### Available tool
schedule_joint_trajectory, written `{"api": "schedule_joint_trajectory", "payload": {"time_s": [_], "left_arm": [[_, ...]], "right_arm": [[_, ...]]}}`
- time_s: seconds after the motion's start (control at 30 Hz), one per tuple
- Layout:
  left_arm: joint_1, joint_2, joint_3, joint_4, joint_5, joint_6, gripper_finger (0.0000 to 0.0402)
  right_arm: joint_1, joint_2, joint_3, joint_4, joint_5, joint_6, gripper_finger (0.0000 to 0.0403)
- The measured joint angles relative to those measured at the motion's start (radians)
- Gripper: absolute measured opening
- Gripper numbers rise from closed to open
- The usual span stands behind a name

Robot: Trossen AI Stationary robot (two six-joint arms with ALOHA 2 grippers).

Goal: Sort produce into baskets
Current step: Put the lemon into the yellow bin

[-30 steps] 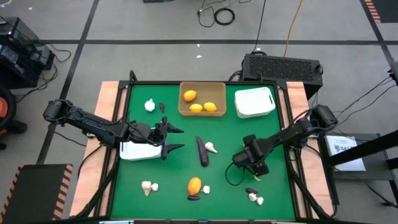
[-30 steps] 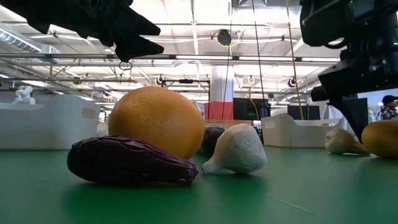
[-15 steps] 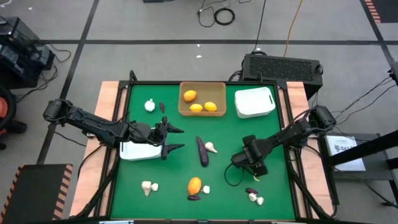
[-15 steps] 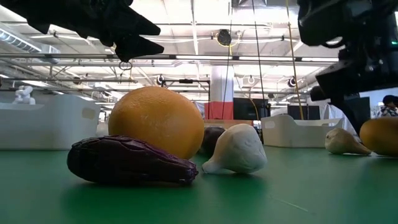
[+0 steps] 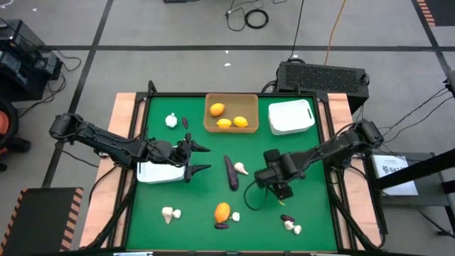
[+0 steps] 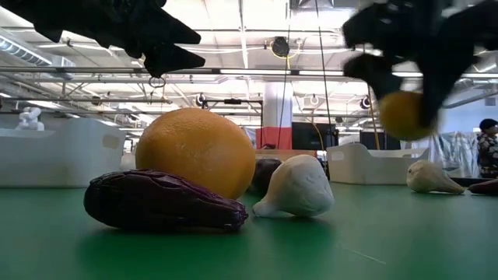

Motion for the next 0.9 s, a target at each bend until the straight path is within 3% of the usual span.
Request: {"api": "schedule_joint_trajectory", "payload": {"time_s": [0.43, 0.7, 0.9], "left_arm": [[0.0, 0.0, 0.0, 0.0, 0.0, 0.0, 0.0303], [0.0, 0.0, 0.0, -0.013, -0.003, 0.009, 0.0303], [0.002, -0.009, 0.001, -0.141, -0.089, -0.014, 0.0303]], "right_arm": [[-0.321, -0.001, 0.067, 0.444, 0.048, -0.242, 0.0237], [-0.538, -0.001, 0.067, 0.675, 0.046, -0.164, 0.0237], [-0.653, 0.033, 0.067, 0.728, 0.044, -0.105, 0.0237]]}}
